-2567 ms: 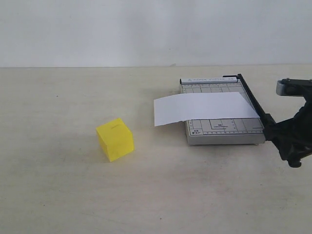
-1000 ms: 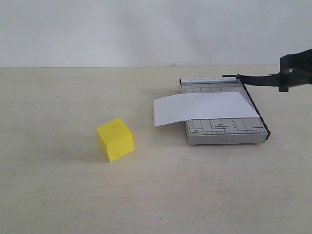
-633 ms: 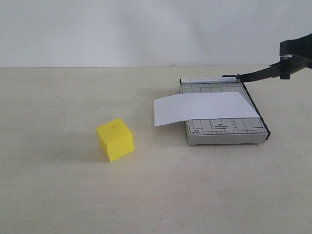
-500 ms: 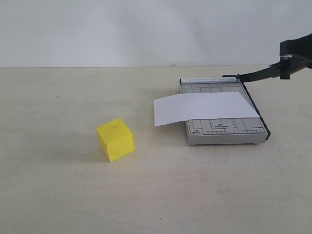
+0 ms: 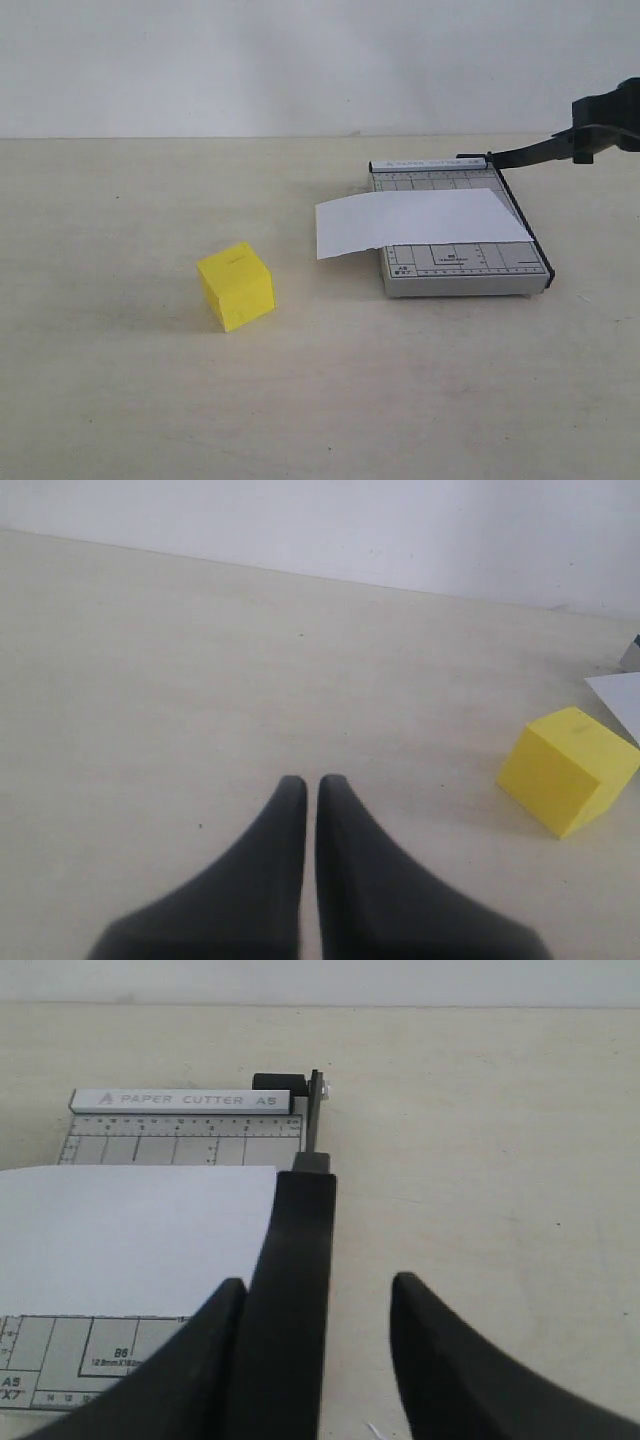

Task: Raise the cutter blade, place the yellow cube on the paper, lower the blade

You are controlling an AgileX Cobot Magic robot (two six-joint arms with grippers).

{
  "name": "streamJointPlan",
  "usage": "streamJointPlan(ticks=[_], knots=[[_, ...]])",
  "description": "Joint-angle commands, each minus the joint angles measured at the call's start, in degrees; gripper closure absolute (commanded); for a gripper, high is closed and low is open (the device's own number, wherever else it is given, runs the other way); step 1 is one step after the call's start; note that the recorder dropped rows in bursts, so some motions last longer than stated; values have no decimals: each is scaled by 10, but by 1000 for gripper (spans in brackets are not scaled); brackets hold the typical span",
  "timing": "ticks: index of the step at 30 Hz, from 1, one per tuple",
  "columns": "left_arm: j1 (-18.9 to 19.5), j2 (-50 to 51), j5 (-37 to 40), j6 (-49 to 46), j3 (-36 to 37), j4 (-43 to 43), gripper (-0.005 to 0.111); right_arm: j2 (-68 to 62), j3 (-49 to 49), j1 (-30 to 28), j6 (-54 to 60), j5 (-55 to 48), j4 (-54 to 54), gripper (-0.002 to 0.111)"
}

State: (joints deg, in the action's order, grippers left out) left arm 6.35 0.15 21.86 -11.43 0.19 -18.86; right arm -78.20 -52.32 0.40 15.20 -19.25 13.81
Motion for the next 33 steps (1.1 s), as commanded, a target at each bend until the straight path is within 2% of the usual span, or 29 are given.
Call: streamJointPlan(ticks=[1, 7, 10, 12, 13, 14, 15, 17, 20, 24, 30, 33], knots=[[-3, -2, -9, 4, -2, 3, 102, -2, 2, -5, 7, 3, -10, 56], [-3, -2, -9, 4, -2, 3, 102, 72, 2, -5, 7, 19, -10, 55], [-3, -2, -9, 4, -2, 3, 102, 176, 2, -5, 1, -50, -10, 56], [-3, -2, -10, 4, -2, 3, 102, 236, 12, -5, 3, -94, -10, 68], [-3, -2, -20, 5, -2, 0, 102, 279, 32, -5, 16, -80, -10, 89], [-3, -2, -29, 16, -2, -34, 102, 309, 51, -5, 32, -58, -10, 106], [-3, -2, -45, 22, -2, -114, 102, 348, 81, -5, 46, -18, -10, 108], [-3, -2, -58, 22, -2, -295, 102, 411, 133, -5, 52, 21, -11, 109], [-3, -2, -48, 22, -2, -398, 102, 458, 181, -5, 52, 14, -15, 109], [-3, -2, -51, 20, -2, -403, 102, 492, 235, -5, 53, -8, -32, 109], [-3, -2, -185, -4, -2, -407, 102, 496, 277, -5, 53, -15, -40, 109], [-3, -2, -183, -5, -11, -405, 102, 496, 278, -5, 51, 9, -40, 109]])
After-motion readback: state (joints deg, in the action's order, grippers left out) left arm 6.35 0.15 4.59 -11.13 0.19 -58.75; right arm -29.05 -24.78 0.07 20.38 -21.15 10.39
